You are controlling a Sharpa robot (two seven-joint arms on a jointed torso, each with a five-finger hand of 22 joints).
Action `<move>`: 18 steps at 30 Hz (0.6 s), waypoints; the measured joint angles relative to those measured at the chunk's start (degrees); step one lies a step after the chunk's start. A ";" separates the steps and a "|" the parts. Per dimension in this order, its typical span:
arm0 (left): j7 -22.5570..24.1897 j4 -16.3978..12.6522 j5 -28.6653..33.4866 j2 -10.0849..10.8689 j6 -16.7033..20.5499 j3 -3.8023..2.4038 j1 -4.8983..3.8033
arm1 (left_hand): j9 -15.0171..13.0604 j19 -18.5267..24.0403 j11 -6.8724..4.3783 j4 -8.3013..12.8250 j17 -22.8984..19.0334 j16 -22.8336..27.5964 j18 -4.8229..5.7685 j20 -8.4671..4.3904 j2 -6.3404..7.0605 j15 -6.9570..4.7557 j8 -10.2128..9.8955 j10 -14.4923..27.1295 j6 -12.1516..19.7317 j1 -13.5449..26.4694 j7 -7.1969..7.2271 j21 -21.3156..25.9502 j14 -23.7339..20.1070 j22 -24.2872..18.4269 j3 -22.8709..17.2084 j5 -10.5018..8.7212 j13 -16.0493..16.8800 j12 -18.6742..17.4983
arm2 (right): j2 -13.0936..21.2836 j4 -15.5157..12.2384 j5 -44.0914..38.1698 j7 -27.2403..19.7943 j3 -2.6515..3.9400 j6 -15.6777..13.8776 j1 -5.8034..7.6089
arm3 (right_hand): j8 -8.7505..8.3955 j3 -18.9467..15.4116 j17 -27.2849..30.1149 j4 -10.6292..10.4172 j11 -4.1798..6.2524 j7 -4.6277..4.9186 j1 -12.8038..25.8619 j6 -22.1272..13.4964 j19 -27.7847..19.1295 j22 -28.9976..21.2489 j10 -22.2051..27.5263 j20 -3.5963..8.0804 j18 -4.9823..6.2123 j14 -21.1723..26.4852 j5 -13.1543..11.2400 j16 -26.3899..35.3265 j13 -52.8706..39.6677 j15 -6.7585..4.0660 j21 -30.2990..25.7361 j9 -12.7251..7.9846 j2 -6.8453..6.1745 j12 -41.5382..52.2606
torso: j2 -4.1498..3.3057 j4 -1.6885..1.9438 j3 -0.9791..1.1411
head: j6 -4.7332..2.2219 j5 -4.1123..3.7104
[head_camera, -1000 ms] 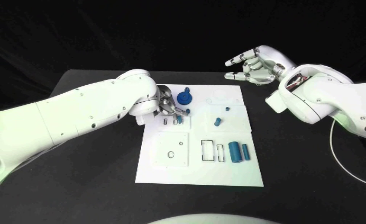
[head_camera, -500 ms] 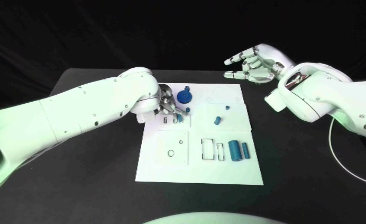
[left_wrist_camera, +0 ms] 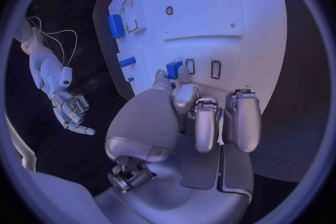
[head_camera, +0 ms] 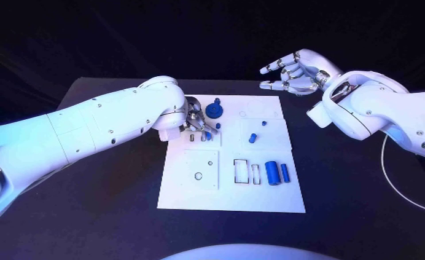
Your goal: Assemble the parts on the task board
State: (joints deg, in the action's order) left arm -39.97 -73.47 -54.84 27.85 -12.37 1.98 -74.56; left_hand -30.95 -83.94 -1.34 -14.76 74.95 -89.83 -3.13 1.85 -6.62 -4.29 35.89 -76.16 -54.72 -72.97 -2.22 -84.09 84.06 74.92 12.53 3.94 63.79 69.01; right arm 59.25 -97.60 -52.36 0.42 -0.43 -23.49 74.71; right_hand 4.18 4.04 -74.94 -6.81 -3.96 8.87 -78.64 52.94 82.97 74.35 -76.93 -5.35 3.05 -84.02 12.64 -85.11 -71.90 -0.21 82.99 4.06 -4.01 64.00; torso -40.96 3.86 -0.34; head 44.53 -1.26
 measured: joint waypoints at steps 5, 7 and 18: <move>0.00 0.06 -0.01 -0.05 -0.38 0.02 0.00 | -0.27 0.00 0.00 0.26 0.00 0.00 -0.01 0.00 0.23 -0.05 0.00 0.00 0.20 -0.23 -0.20 0.00 -0.05 0.00 -0.26 0.00 0.06 0.00 | -0.03 0.01 0.00 0.00 -0.01 0.09 0.00 | 0.00 0.00 0.00 0.00 0.00 0.00 0.00 0.00 0.00 0.00 0.00 0.00 0.00 0.00 0.00 0.00 0.00 0.00 0.00 0.00 0.00 0.00 | 0.01 0.00 0.01 | 0.07 0.00; 0.00 0.07 -0.02 -0.05 -0.49 0.03 0.00 | -0.50 0.00 0.00 0.54 0.00 0.00 0.00 0.00 0.14 -0.20 0.08 0.00 0.31 -1.07 -0.09 0.00 -0.20 0.00 -0.90 0.00 0.06 0.00 | -0.04 0.02 0.00 0.00 -0.01 0.13 0.00 | 0.00 0.00 0.00 0.00 0.00 0.00 0.00 0.00 0.00 0.00 0.00 0.00 0.00 0.00 0.00 0.00 0.00 0.00 0.00 0.00 0.00 0.00 | 0.00 0.00 0.01 | 0.14 0.00; 0.09 -0.12 0.02 0.09 -0.49 -0.18 -0.30 | -0.68 0.00 -0.46 2.06 -0.01 0.00 -0.02 -0.62 1.04 -0.92 -1.94 1.00 3.56 -10.42 -0.07 0.00 -0.10 -0.01 -12.20 2.96 -1.61 -2.02 | -0.21 0.13 0.00 0.00 -0.02 0.31 -0.01 | 0.00 0.00 0.01 0.00 0.00 0.00 0.31 0.00 0.00 0.00 0.00 0.00 0.00 0.00 0.00 0.00 0.00 0.00 0.00 0.00 0.31 0.00 | 0.00 -0.02 0.04 | 0.31 -0.07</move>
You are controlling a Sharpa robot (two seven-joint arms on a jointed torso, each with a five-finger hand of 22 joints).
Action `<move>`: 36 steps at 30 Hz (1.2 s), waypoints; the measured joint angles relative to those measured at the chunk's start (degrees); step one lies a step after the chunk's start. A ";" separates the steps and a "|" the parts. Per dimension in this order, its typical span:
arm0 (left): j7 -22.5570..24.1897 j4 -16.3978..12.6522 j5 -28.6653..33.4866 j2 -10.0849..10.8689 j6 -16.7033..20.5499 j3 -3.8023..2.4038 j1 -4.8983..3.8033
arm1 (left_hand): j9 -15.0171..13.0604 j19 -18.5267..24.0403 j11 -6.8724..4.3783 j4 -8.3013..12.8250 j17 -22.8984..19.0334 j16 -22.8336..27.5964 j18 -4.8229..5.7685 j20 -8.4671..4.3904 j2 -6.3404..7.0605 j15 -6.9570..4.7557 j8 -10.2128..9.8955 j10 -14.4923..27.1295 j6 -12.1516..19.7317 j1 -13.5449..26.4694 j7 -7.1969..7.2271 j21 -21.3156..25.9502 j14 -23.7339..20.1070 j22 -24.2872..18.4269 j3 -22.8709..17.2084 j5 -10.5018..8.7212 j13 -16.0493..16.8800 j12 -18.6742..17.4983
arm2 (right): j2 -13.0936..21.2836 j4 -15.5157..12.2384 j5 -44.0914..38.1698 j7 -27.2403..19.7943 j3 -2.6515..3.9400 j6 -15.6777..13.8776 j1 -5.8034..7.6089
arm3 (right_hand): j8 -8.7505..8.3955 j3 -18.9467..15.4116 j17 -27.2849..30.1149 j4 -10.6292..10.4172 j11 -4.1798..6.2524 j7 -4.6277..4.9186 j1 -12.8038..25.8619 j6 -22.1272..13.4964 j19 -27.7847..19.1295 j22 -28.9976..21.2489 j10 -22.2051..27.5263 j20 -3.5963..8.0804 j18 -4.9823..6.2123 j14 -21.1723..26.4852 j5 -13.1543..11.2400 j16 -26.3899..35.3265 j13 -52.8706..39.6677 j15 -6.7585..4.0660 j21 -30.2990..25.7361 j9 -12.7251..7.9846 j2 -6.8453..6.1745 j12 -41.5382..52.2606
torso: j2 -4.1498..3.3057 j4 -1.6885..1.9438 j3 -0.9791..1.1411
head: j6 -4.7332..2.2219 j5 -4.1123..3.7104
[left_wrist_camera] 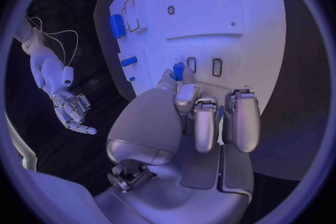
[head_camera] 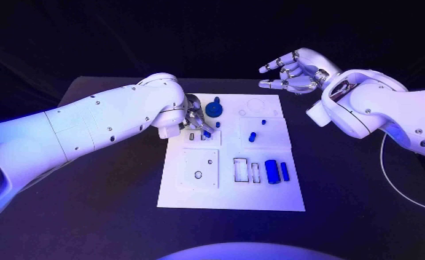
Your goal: Assemble the parts on the task board
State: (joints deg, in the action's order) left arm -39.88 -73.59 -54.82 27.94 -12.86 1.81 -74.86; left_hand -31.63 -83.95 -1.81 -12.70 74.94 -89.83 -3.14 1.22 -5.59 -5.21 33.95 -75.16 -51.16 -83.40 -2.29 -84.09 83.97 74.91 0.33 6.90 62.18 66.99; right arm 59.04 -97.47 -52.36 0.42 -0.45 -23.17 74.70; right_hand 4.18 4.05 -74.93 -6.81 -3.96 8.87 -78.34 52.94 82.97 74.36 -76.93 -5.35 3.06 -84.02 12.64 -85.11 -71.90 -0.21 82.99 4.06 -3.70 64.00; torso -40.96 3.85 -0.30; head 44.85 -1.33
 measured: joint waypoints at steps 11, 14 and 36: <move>-0.08 -1.90 0.04 1.91 0.56 -0.04 0.25 | -3.86 -0.12 0.38 -3.06 -0.01 0.00 0.01 0.12 11.04 0.30 0.55 -0.27 -0.20 7.88 -0.50 0.00 0.13 0.00 -24.30 -0.08 -0.68 -1.20 | -0.34 0.39 0.00 0.00 -0.06 0.23 -0.04 | 0.00 -0.16 0.01 -0.16 0.00 0.00 0.00 0.00 0.00 -0.17 0.00 0.00 0.00 0.00 0.00 0.00 -0.05 0.00 -0.27 0.00 0.00 0.00 | 0.00 0.02 0.04 | 0.27 0.05; -0.10 -2.55 0.04 2.63 0.90 -0.07 0.25 | -4.27 -0.20 0.38 -1.57 -0.01 0.00 0.01 0.21 11.31 0.30 0.83 -0.27 -0.12 9.13 -0.57 0.00 0.12 0.00 -26.70 -0.13 -0.69 -1.20 | -0.40 0.52 0.00 -0.01 -0.08 0.30 -0.05 | 0.00 -0.16 0.01 -0.16 0.00 0.00 0.00 0.00 0.00 -0.18 0.00 0.00 0.00 0.00 0.00 0.00 -0.05 0.00 -0.27 0.00 0.00 0.00 | 0.00 0.06 0.05 | 0.32 0.14; -0.13 -3.98 -4.05 2.81 2.17 0.20 0.50 | -5.28 -0.20 0.37 -0.75 -0.02 0.00 0.01 0.21 12.31 0.30 1.27 -0.70 -0.11 10.71 -0.77 0.00 0.12 0.03 -28.62 -0.35 -0.32 -0.64 | -0.86 0.87 0.17 -0.18 -0.14 0.82 -0.16 | 0.00 -0.47 0.02 -0.47 0.00 0.00 0.53 0.00 0.00 -0.36 0.00 0.00 0.00 0.00 -0.01 0.00 0.05 0.00 -0.27 0.00 0.07 0.00 | -0.04 0.02 -0.02 | 0.79 0.48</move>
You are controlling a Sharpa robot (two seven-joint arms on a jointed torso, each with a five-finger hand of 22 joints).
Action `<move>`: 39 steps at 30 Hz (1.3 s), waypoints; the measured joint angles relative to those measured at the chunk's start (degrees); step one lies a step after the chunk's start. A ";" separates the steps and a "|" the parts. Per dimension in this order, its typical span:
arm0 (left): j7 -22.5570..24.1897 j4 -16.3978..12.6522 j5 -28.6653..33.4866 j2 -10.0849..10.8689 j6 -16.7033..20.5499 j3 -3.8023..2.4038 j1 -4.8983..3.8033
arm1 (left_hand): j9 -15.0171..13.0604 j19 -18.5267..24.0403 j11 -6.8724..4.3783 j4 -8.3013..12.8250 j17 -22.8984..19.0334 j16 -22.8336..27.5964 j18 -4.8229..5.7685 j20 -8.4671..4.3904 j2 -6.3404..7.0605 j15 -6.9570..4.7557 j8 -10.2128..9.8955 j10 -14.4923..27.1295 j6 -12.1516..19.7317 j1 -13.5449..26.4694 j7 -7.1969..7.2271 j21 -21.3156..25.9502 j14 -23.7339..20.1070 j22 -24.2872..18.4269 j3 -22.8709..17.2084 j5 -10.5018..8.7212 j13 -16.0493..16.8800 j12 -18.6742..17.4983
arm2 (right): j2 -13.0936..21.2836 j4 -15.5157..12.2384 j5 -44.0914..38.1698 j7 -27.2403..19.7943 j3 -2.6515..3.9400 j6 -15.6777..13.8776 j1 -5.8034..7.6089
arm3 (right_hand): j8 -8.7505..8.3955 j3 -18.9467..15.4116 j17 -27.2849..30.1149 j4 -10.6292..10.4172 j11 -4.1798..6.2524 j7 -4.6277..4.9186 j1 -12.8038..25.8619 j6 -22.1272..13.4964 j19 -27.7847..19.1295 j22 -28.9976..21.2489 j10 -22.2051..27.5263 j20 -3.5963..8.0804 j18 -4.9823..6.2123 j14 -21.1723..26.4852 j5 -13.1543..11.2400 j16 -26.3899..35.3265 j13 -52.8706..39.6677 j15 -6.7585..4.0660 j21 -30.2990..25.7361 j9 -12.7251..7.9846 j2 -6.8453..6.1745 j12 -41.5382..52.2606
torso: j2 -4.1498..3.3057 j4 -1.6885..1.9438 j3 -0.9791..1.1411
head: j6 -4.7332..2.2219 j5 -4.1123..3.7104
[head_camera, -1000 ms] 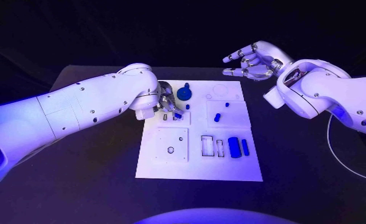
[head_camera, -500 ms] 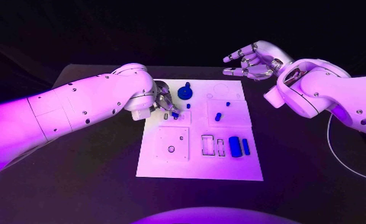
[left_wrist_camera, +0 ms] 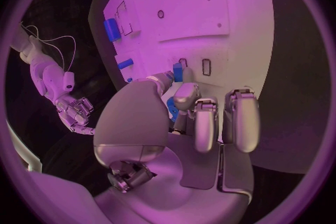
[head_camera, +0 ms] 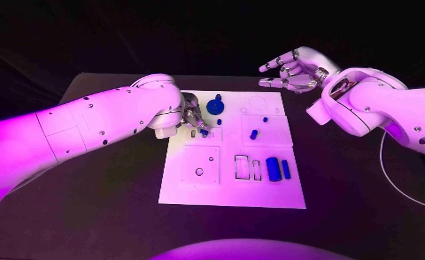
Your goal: Assemble the parts on the task board
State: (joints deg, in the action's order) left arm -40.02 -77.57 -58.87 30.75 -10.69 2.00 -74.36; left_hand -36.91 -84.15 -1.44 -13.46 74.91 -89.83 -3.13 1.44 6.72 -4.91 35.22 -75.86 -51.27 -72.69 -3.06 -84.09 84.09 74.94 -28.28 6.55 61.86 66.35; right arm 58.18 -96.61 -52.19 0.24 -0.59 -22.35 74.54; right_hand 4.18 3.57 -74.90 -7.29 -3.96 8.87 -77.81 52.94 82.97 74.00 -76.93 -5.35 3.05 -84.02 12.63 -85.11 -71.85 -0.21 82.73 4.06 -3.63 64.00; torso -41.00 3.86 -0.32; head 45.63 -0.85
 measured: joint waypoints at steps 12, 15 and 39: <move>0.05 0.15 -2.36 -0.41 -0.83 0.19 0.15 | -0.17 0.00 0.00 0.85 -0.01 0.00 0.00 0.00 0.60 0.00 0.26 0.00 0.01 0.60 -0.02 0.00 0.00 0.01 -0.86 -0.17 -0.09 0.00 | -0.10 0.02 0.13 -0.05 -0.01 0.34 -0.02 | 0.00 0.00 -0.02 0.00 0.00 0.00 0.00 0.00 0.00 0.00 0.00 0.00 0.00 0.00 0.00 0.00 0.00 0.00 0.00 0.00 0.00 0.00 | -0.02 -0.01 -0.01 | 0.27 -0.06; 0.09 0.13 -2.80 -0.33 -1.33 0.19 0.14 | -0.17 0.00 0.00 0.94 -0.01 0.00 0.00 0.00 0.61 0.00 0.26 0.00 -0.02 0.61 0.01 0.00 0.00 0.01 -0.94 -0.17 -0.24 0.00 | -0.12 0.02 0.21 -0.09 -0.02 0.40 -0.03 | 0.00 0.00 -0.05 0.00 0.00 0.00 0.00 0.00 0.00 0.00 0.00 0.00 0.00 0.00 0.00 0.00 0.00 0.00 0.00 0.00 0.00 0.00 | -0.01 -0.01 0.01 | 0.25 -0.07; 0.19 0.01 -3.75 -0.10 -2.85 0.16 0.29 | -1.20 0.00 -0.20 1.11 0.03 0.00 0.00 0.00 0.77 0.00 1.05 -0.21 -0.33 2.39 0.31 0.00 0.00 -0.01 -2.07 0.50 -0.16 0.00 | -0.27 0.15 0.88 -0.40 -0.03 0.80 -0.05 | 0.00 -0.01 -0.03 0.00 0.00 0.00 0.30 0.00 0.00 0.00 0.00 0.00 0.00 0.00 0.00 0.00 -0.01 0.00 0.00 0.00 0.30 0.00 | -0.01 -0.01 0.07 | 0.42 0.12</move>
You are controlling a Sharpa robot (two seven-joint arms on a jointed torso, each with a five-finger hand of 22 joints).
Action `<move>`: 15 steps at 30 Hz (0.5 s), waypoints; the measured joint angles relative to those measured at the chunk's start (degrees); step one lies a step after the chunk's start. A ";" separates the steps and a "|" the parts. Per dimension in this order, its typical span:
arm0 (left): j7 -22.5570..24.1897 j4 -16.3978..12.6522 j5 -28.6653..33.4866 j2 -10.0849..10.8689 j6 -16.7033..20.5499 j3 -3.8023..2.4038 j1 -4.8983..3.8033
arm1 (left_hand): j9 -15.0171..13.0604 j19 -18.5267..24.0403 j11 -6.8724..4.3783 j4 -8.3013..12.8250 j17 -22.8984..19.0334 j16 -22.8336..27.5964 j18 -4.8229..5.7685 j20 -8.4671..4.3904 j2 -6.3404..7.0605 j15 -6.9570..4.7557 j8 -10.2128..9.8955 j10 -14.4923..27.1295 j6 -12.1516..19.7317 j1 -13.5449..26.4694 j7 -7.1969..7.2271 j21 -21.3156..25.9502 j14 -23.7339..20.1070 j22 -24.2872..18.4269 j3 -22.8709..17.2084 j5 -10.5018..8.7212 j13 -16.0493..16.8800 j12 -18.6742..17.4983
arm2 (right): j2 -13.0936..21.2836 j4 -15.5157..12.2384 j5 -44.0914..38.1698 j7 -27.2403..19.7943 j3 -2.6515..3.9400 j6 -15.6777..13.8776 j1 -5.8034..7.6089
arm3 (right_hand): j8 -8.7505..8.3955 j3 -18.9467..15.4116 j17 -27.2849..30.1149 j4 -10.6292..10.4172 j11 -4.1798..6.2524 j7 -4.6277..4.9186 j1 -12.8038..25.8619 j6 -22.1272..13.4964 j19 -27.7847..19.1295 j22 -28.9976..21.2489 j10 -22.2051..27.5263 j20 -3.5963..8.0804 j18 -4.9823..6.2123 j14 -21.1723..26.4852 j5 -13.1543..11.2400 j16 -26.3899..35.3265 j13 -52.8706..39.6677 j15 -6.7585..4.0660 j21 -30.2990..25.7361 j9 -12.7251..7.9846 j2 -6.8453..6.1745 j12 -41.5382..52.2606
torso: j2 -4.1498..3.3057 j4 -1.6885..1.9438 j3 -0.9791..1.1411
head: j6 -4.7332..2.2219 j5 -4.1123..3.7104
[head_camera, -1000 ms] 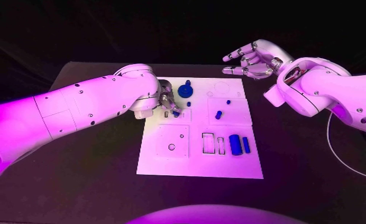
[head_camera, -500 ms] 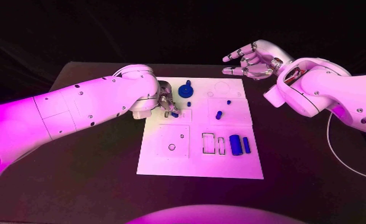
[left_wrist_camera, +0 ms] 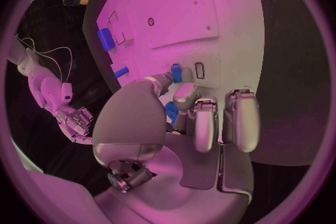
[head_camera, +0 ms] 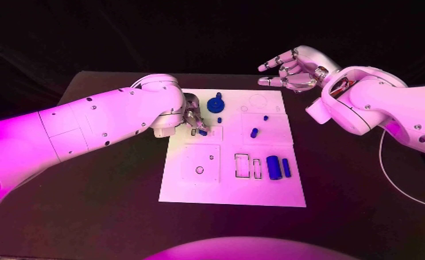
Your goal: Assemble the parts on the task board
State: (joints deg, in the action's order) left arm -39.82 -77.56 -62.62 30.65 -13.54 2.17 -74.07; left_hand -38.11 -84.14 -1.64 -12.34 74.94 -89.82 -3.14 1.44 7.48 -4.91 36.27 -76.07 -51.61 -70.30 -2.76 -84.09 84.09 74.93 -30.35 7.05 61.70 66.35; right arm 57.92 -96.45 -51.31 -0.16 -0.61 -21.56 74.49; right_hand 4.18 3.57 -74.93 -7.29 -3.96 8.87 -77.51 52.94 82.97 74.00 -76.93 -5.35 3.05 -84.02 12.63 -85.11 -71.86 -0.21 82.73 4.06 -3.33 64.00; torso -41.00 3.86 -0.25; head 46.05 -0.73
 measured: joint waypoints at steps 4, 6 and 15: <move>-0.07 0.36 0.05 -0.35 -0.02 0.03 0.00 | -0.18 0.00 -0.10 0.59 0.00 0.00 0.00 0.00 -0.18 0.00 0.29 -0.51 -0.20 0.94 0.03 0.00 0.00 0.00 -0.90 0.00 0.29 0.35 | -0.01 -0.04 0.05 -0.02 0.00 0.03 0.00 | 0.00 -0.15 0.00 -0.15 0.00 0.00 0.00 0.00 0.00 0.00 0.00 0.00 0.00 0.00 0.00 0.00 0.00 0.00 0.00 0.00 0.00 0.00 | 0.00 0.01 0.04 | 0.02 0.05; -0.11 0.58 0.08 -0.59 -0.05 0.04 0.00 | -0.45 0.00 -0.14 1.14 0.00 0.00 0.00 0.00 -0.26 0.00 0.57 -0.55 -0.20 1.55 0.02 0.00 0.00 0.00 -1.45 0.00 0.48 0.43 | -0.02 -0.06 0.07 -0.03 0.00 0.04 -0.01 | 0.00 -0.15 0.01 -0.15 0.00 0.00 0.00 0.00 0.00 0.00 0.00 0.00 0.00 0.00 0.00 0.00 0.00 0.00 0.00 0.00 0.00 0.00 | 0.00 0.01 0.05 | 0.02 0.09; -0.20 2.00 0.30 -1.60 -0.48 0.07 -0.03 | -0.91 0.00 -0.91 4.69 -0.01 0.00 0.00 0.00 0.04 0.00 1.22 -1.53 -1.10 5.92 0.52 -0.27 0.00 -0.01 -4.99 -0.01 1.42 1.51 | -0.02 -0.24 0.11 -0.06 0.00 0.10 -0.01 | 0.00 -0.15 0.01 -0.15 0.00 0.03 0.00 0.03 0.00 0.00 0.00 0.00 0.00 0.00 0.12 0.00 0.00 0.00 0.00 0.00 0.00 0.00 | 0.00 -0.02 0.06 | 0.13 0.07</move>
State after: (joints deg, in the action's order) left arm -40.03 -75.56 -62.32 29.05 -14.02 2.23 -74.10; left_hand -39.02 -84.14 -2.55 -7.66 74.93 -89.82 -3.13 1.44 7.53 -4.91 37.49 -77.60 -52.71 -64.38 -2.23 -84.35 84.09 74.92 -35.34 7.05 63.12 67.86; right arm 57.90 -96.69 -51.20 -0.22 -0.62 -21.46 74.48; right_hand 4.18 3.41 -74.92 -7.44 -3.96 8.90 -77.51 52.97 82.97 74.00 -76.93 -5.35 3.05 -84.02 12.75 -85.11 -71.86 -0.21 82.73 4.06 -3.33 64.00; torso -41.00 3.83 -0.19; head 46.18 -0.66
